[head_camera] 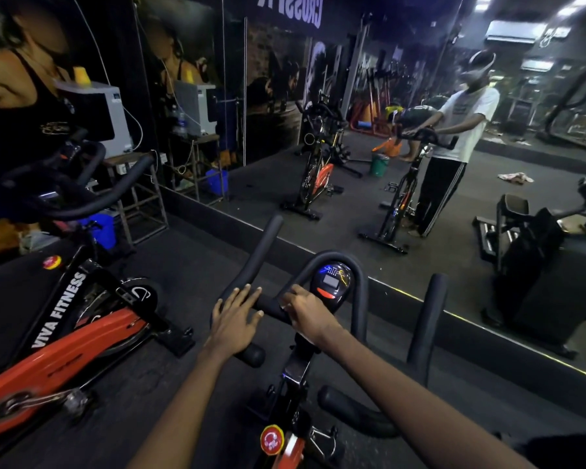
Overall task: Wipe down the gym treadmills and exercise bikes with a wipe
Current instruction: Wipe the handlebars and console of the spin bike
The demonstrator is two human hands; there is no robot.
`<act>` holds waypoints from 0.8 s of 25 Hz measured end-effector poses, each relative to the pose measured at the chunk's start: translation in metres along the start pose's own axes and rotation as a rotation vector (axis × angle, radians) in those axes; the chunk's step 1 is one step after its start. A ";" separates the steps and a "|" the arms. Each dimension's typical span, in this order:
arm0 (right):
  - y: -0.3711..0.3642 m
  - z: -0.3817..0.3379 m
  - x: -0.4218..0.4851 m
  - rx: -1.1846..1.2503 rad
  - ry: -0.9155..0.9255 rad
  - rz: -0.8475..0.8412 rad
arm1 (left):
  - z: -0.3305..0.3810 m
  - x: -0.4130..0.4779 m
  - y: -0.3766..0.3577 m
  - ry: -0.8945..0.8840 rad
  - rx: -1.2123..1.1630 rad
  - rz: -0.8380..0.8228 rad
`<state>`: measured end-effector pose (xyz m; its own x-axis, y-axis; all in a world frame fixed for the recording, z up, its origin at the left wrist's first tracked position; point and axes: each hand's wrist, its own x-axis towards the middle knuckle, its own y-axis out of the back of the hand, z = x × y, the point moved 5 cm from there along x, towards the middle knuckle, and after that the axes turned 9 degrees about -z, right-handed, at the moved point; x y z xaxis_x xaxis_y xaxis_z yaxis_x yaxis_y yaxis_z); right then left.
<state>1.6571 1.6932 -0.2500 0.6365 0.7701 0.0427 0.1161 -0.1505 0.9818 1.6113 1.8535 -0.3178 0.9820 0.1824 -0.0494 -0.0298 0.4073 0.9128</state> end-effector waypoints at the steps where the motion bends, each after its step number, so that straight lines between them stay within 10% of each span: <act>1: -0.003 0.001 -0.002 0.005 0.013 -0.013 | -0.001 0.000 -0.001 0.003 -0.003 0.004; 15: 0.000 0.025 -0.057 0.033 0.092 0.012 | 0.028 -0.001 -0.002 -0.031 -0.020 -0.057; 20: 0.062 0.037 -0.058 0.092 0.004 0.256 | 0.032 -0.004 -0.005 -0.013 -0.037 -0.063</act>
<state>1.6551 1.6163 -0.1988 0.6508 0.7023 0.2886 0.0208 -0.3964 0.9178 1.6134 1.8221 -0.3090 0.9844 0.1443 -0.1009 0.0254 0.4508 0.8923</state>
